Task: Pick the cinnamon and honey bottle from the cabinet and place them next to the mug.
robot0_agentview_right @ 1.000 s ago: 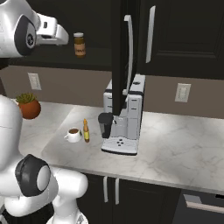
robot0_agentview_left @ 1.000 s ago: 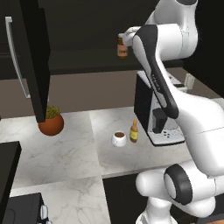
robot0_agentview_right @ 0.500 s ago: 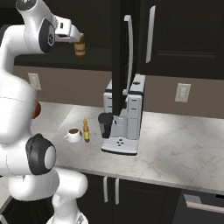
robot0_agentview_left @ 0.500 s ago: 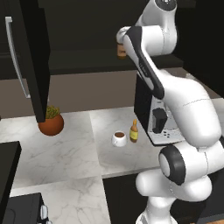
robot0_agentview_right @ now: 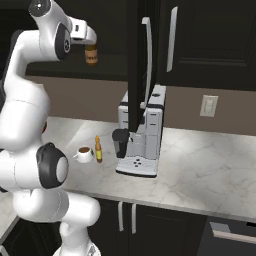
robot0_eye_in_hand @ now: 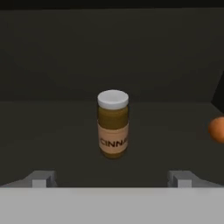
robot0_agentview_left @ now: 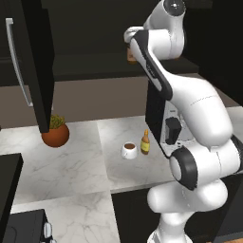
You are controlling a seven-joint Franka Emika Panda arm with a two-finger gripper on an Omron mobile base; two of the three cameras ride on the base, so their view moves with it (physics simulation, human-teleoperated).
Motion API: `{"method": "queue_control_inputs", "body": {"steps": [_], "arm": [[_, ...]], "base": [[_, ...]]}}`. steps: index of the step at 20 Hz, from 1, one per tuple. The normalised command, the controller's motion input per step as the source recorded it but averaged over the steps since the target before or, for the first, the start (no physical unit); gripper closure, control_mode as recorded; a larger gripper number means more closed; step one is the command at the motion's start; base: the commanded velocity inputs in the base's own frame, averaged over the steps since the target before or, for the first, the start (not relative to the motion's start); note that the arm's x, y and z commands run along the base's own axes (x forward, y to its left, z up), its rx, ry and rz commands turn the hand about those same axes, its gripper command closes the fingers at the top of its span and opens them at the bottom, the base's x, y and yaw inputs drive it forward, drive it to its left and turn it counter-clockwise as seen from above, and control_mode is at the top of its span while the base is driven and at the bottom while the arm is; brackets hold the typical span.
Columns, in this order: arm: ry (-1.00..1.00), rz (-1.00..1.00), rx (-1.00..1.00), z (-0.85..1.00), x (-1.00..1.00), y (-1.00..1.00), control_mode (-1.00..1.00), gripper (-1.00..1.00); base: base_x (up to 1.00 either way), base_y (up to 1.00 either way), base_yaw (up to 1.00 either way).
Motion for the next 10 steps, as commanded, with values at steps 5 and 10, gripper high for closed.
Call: {"method": "queue_control_inputs", "body": {"steps": [5, 10], "arm": [[-0.17, 0.00, 0.05, -0.22, 0.00, 0.00, -1.00, -1.00], [0.00, 0.00, 0.01, -0.07, 0.00, -0.01, -1.00, -1.00]], "base": [[0.00, 0.00, 0.00], [0.00, 0.00, 0.00]]}}
